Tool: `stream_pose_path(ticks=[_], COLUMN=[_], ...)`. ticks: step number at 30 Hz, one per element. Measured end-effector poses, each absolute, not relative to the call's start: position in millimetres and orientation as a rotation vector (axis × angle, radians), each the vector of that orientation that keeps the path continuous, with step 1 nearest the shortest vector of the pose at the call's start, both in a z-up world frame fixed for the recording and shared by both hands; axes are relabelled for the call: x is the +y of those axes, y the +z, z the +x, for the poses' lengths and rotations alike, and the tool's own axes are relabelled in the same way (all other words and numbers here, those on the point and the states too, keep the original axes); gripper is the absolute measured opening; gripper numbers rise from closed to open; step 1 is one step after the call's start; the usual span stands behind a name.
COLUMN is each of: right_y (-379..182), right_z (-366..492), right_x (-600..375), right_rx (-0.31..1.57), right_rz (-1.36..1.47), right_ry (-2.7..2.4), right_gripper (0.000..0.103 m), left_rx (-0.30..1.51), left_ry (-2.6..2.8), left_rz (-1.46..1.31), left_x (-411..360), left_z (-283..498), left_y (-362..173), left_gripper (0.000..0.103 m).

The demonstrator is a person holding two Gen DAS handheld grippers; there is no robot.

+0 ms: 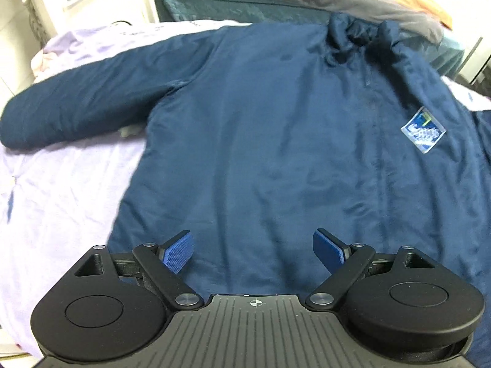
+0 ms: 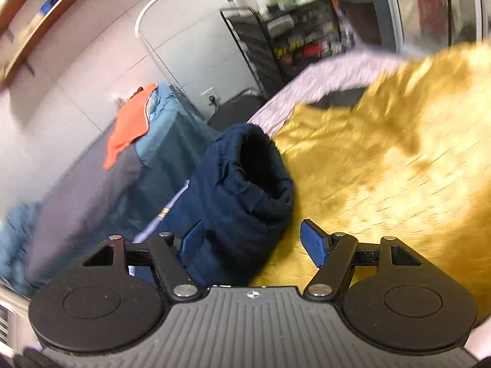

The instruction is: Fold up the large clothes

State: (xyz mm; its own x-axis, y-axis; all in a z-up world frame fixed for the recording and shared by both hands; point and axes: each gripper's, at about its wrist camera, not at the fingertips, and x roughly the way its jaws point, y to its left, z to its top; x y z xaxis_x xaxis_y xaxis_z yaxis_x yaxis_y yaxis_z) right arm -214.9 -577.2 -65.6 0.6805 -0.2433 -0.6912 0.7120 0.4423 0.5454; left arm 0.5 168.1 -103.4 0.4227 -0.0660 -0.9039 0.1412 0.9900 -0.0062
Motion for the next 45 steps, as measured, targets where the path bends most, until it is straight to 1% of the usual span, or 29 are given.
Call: stream_pose_path(ticks=[1, 2, 5, 6, 7, 8, 13, 19, 26, 31, 36, 39, 42, 44, 45], right_y=[-73.1, -79.0, -86.1, -87.8, -89.9, -91.6, -83.6, -45.5, 16.1, 38.8, 20.9, -11.0, -51.4, -78.4, -91.8], right_z=[-213.0, -208.7, -193.1, -192.3, -190.9, -192.2, -202.9, -178.4, -116.0, -42.8, 26.9, 63.4, 86.8, 94.0, 96.6], right_x=[-579.9, -579.4, -569.9, -568.3, -568.3, -569.4, -573.6, -538.4, -461.2, -366.2, -247.4, -180.2, -117.1, -86.3, -67.9], right_rx=[0.562, 0.549, 0.512, 0.502, 0.496, 0.497, 0.477, 0.492, 0.479, 0.512, 0.61, 0.71, 0.797, 0.838, 0.869], right_rz=[0.987, 1.024, 1.006, 0.999, 0.997, 1.002, 1.068, 0.912, 0.695, 0.597, 0.5, 0.403, 0.245, 0.163, 0.13], right_ry=[-0.631, -0.633, -0.644, -0.636, -0.626, -0.623, -0.659, -0.63, -0.488, -0.248, -0.019, 0.034, 0.063, 0.089, 0.096], right_gripper=[0.067, 0.065, 0.064, 0.054, 0.03, 0.021, 0.018, 0.017, 0.017, 0.016, 0.016, 0.016, 0.016, 0.019, 0.024], left_rx=[1.12, 1.109, 1.091, 1.102, 1.112, 1.117, 1.095, 1.097, 1.074, 1.062, 1.048, 1.048, 1.053, 1.058, 1.063], left_ry=[-0.137, -0.143, -0.149, -0.136, -0.123, -0.112, -0.091, -0.08, -0.05, -0.037, -0.032, -0.035, -0.038, -0.04, -0.042], left_rz=[0.064, 0.055, 0.067, 0.087, 0.103, 0.103, 0.006, -0.02, -0.06, -0.073, -0.072, -0.078, -0.063, -0.055, -0.054], left_x=[167.6, 167.8, 172.8, 174.5, 176.6, 179.4, 197.4, 216.6, 248.7, 269.5, 285.4, 293.5, 299.7, 303.6, 305.1], left_z=[-1.2, -4.0, -14.1, -15.1, -15.4, -15.7, -14.2, -7.5, 6.3, 17.9, 25.8, 27.1, 26.2, 25.7, 25.6], left_y=[-100.9, -96.7, -91.9, -93.5, -95.3, -96.6, -95.1, -100.3, -97.3, -93.7, -91.3, -91.8, -92.5, -93.5, -94.3], left_gripper=[0.103, 0.103, 0.103, 0.103, 0.103, 0.103, 0.103, 0.103, 0.103, 0.103, 0.103, 0.103, 0.103, 0.103, 0.103])
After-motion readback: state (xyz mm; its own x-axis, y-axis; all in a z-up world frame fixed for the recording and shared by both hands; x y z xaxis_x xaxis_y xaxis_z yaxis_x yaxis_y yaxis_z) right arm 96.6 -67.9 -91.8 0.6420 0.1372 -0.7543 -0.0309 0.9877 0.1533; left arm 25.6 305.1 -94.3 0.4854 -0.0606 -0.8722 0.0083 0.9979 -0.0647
